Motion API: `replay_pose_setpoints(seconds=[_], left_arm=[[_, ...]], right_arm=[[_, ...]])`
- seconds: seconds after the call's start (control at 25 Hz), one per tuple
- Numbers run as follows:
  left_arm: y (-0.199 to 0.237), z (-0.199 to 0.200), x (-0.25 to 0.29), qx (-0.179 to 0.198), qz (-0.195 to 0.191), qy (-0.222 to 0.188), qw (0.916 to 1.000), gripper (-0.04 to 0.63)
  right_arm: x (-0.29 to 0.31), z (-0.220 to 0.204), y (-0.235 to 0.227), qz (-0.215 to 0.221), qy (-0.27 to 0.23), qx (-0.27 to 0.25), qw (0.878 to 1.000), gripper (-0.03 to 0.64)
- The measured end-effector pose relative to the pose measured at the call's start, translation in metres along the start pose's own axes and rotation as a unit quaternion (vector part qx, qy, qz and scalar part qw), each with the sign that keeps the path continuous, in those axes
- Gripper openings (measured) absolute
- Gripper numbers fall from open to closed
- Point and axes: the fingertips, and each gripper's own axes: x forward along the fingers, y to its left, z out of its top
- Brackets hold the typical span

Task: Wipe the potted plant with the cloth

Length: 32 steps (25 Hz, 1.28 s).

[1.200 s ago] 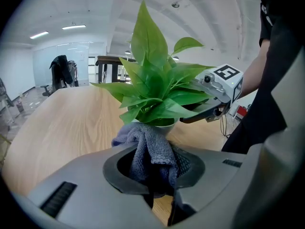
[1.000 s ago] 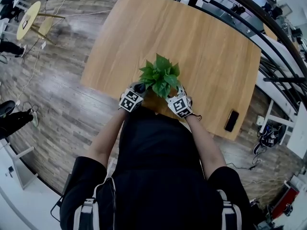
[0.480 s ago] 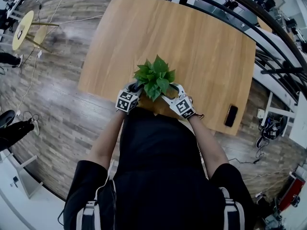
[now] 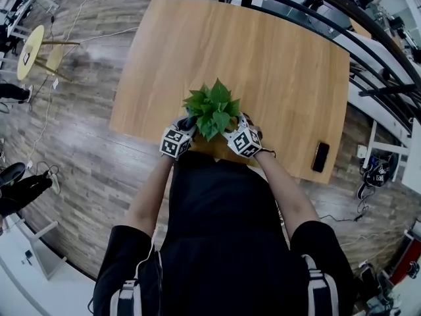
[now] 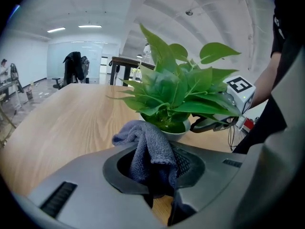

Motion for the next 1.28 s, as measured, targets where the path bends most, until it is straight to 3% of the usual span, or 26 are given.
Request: replay_pose_setpoints(seconds=[0.24,0.44,0.6,0.84,1.04,1.16,1.28], left_arm=[[-0.016,-0.001,-0.005,0.03,-0.018,0.011,0.9993,0.115],[-0.036,-0.014,-0.003,0.106,-0.045,0.034,0.9927,0.115],[-0.026,-0.007,-0.004,0.068,-0.034,0.017,0.997,0.115],[-0.016,0.005,-0.007,0.009,-0.021,-0.01,0.9997,0.115],[-0.009,0.009,-0.006,-0.017,-0.007,-0.015,0.9997,0.115],[-0.002,0.007,-0.005,-0.02,0.0,-0.009,0.9998,0.115],[-0.001,0.007,-0.005,-0.022,-0.001,-0.005,0.9998,0.115]], right_arm=[[0.001,0.002,0.0,-0.02,0.001,0.023,1.0,0.245],[0.003,0.002,-0.001,-0.025,0.0,0.029,0.999,0.245],[0.004,0.005,0.004,-0.016,0.001,0.029,0.999,0.244],[0.003,0.009,0.04,0.034,-0.007,0.025,0.999,0.244],[-0.002,-0.011,0.009,-0.028,0.012,0.07,0.997,0.244],[-0.001,-0.009,-0.012,-0.049,0.009,0.056,0.997,0.244],[0.004,-0.001,-0.017,-0.039,0.004,0.032,0.999,0.244]])
